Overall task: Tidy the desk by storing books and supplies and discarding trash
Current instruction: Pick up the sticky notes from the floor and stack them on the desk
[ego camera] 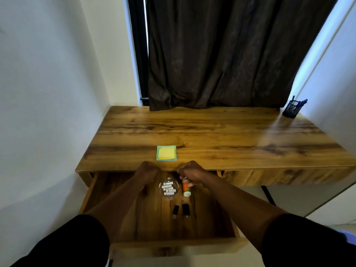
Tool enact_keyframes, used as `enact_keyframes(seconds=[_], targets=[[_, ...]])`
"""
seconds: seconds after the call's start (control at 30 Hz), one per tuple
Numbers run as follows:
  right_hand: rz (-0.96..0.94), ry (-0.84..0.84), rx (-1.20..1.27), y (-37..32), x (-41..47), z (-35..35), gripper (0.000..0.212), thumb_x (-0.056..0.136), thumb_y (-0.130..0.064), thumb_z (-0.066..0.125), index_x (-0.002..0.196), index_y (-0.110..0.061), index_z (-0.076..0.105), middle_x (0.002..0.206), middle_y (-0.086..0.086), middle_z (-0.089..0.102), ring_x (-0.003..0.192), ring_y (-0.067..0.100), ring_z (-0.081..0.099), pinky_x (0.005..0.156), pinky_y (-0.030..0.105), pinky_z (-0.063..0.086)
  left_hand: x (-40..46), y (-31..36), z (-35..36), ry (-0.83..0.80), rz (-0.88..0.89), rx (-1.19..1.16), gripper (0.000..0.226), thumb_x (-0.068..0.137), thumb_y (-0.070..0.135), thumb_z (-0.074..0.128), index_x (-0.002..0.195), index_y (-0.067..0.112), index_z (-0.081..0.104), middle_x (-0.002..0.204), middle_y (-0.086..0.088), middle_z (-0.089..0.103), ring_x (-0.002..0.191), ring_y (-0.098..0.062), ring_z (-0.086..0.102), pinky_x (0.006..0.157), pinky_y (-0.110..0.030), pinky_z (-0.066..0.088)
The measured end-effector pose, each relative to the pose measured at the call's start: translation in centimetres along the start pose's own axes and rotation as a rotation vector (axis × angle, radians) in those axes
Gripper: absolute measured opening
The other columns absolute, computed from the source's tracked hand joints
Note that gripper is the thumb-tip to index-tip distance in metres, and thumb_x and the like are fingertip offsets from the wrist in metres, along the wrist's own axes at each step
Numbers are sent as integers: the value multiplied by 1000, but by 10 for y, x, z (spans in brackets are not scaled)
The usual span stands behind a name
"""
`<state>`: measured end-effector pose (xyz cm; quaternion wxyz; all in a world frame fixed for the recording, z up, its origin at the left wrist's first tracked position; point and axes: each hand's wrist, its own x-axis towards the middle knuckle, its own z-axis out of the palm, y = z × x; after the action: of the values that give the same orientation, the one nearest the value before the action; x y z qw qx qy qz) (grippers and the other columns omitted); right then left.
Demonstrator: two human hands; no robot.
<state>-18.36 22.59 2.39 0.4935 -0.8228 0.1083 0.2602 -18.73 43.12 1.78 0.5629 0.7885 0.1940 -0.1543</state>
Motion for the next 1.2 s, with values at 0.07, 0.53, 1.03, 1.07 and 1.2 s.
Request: enact_keyframes(seconds=[0.07,0.53,1.03,1.07,1.2], targets=[[-7,86,-23,-9,20,-2,30,83,-31,73,106,-14,70,88,7,71,70,20,65,60,35,59,14,11,1,73,35,133,33,80,30,74,104,10,65,109,-14,72,94,-27,67,77,-40,54],[-22,327,-272,-50,132,23,50,91,-52,67,129,-20,66,132,5,68,121,25,63,96,34,53,108,37,21,251,79,539,47,92,32,71,129,6,58,136,-13,63,125,-31,60,93,-37,50],[206,386,-2,-54,153,36,69,70,-26,85,131,-22,53,132,6,65,121,27,62,100,40,54,118,16,21,249,71,516,50,78,28,86,119,10,64,128,-10,68,120,-28,63,83,-33,50],[194,397,20,-53,151,38,69,70,-27,84,131,-22,53,132,5,65,121,27,62,100,40,54,116,14,21,254,79,509,48,78,28,85,118,10,65,127,-10,69,119,-28,64,84,-33,51],[117,370,201,-43,137,40,52,73,-13,86,114,-23,56,122,5,68,108,24,67,91,40,59,104,8,19,262,83,458,47,80,31,83,120,11,65,127,-8,70,116,-27,66,86,-35,56]])
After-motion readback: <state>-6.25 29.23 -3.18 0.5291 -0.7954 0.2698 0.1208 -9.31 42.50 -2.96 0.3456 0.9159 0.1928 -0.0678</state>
